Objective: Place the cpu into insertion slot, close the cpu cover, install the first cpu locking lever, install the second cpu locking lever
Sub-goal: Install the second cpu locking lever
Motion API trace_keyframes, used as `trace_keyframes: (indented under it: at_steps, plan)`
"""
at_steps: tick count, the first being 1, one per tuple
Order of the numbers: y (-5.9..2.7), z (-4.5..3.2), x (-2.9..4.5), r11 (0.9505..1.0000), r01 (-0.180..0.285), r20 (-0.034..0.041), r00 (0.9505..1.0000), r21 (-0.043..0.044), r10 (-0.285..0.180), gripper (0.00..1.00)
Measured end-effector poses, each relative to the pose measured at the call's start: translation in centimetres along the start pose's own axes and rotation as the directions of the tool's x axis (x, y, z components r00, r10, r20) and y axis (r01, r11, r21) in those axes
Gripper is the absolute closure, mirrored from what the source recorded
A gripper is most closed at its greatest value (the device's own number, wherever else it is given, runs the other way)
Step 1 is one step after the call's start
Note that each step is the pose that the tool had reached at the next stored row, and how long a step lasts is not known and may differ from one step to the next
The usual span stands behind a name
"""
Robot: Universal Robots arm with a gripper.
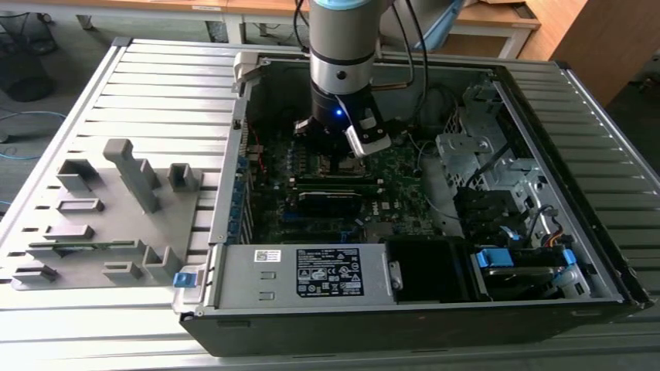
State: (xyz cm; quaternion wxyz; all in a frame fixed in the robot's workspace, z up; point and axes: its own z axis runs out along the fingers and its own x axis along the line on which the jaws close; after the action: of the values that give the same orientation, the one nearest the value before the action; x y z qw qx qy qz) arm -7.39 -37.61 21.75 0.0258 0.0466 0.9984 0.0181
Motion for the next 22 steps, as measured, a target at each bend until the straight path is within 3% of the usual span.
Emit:
trace_keyframes:
  at_steps: [6,9,12,22]
  plan:
    - [-0.05,0.21,0.29,1.0000,0.000,-0.0003,1.0000,-0.0012,0.000,0.89]
    - [-0.07,0.24,0.41,0.9998,-0.001,-0.0022,1.0000,-0.0181,0.001,0.89]
    - [-0.11,0.33,0.50,0.9996,-0.002,-0.0034,1.0000,-0.0290,0.002,0.89]
    - [-0.42,0.62,1.21,0.9991,-0.002,-0.0045,1.0000,-0.0420,0.002,0.89]
